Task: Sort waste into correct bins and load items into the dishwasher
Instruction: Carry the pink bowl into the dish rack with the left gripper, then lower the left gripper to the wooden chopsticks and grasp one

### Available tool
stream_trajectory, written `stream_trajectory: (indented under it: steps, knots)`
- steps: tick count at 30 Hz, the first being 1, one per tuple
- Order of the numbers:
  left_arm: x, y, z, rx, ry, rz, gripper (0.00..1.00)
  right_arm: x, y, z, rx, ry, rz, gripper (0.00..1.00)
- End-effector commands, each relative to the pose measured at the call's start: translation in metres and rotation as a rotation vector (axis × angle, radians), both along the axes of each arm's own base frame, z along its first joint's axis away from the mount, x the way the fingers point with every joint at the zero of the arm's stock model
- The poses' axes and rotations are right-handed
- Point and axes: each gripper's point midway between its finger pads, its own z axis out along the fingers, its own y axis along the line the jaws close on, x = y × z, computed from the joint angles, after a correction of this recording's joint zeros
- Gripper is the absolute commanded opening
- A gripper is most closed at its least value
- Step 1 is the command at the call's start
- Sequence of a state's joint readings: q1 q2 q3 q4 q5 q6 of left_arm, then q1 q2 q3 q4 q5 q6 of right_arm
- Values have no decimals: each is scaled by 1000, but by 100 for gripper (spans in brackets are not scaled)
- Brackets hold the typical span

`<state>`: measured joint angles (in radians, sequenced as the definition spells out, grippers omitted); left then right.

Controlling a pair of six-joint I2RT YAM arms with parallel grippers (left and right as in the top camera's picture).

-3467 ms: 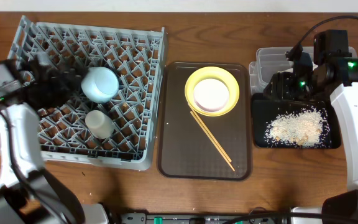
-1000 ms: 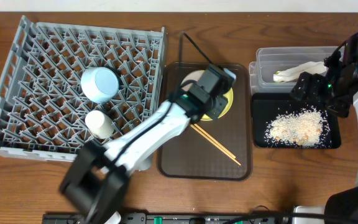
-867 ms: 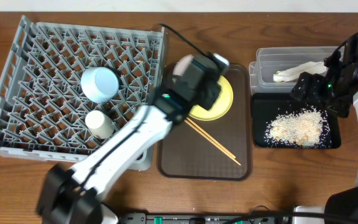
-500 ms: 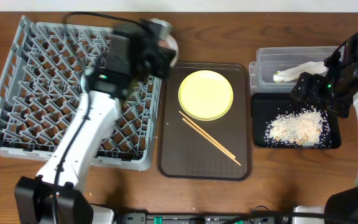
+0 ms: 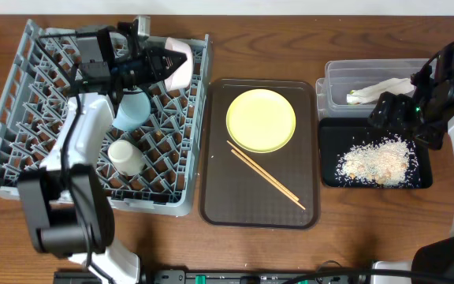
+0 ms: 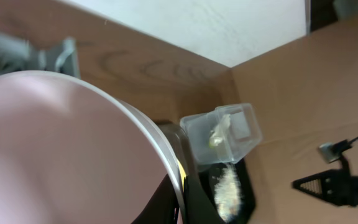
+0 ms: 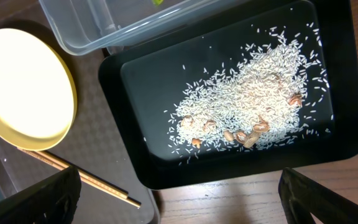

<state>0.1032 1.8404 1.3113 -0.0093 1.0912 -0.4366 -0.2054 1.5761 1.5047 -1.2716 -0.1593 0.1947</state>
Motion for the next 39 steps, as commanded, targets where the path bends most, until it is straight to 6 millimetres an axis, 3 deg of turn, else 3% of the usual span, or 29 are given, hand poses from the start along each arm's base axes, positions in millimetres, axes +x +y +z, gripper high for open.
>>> stream_trajectory:
  steps: [1,7,15,19,25,31,39]
  knots:
    - [2,9,-7,-145,131,-8,8,1,-3,12,-10,-33,-15,99]
    - [14,41,-31,-194,207,68,8,1,-3,11,-11,-33,-12,99]
    - [17,62,-49,-209,245,109,11,1,-3,11,-11,-33,-12,99]
    - [18,77,-49,-212,240,138,48,1,-3,11,-11,-33,-11,99]
    - [16,100,-52,-212,246,183,77,1,-3,11,-11,-33,-12,99]
    - [16,116,-46,-198,215,214,84,0,-3,11,-10,-31,-12,99]
    - [15,120,-11,-132,107,243,87,0,-3,11,-10,-31,-12,99]
